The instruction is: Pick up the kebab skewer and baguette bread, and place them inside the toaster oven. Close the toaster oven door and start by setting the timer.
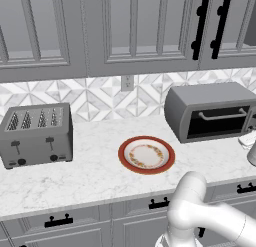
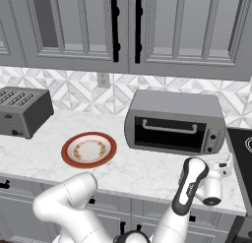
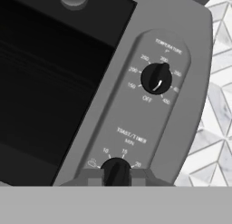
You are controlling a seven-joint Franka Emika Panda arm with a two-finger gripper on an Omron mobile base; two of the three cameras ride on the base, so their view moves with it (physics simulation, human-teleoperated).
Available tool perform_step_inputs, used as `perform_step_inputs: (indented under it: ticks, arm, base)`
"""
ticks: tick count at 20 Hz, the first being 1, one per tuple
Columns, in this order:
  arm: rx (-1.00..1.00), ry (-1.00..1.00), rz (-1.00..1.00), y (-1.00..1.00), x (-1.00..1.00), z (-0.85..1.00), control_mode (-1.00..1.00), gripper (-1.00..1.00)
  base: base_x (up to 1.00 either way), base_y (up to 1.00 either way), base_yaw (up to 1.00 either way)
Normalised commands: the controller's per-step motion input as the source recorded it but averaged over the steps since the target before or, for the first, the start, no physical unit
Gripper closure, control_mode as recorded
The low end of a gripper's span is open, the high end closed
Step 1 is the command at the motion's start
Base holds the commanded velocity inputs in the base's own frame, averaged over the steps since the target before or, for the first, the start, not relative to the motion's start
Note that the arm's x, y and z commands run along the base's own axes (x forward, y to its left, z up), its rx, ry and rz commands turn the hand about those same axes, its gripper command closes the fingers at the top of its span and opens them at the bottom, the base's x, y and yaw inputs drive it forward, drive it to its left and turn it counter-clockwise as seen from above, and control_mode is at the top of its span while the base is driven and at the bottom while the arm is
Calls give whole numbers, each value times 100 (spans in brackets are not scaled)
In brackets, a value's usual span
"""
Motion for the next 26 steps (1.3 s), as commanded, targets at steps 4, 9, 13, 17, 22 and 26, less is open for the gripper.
perform_step_inputs:
  ticks: [4, 9, 13, 17, 22, 26]
  arm:
    - [0, 0, 0, 0, 0, 21, -100, 100]
    - [0, 0, 0, 1, 0, 20, -100, 100]
    - [0, 0, 0, 0, 0, 24, -100, 100]
    - [0, 0, -2, 0, 0, 15, -100, 100]
    - [0, -1, -4, 3, 0, 12, -100, 100]
    - [0, -2, -7, 3, 0, 14, -100, 100]
  base:
    - [0, 0, 0]
    - [0, 0, 0]
    - [0, 0, 0]
    - [0, 0, 0]
    - [0, 0, 0]
    - [0, 0, 0]
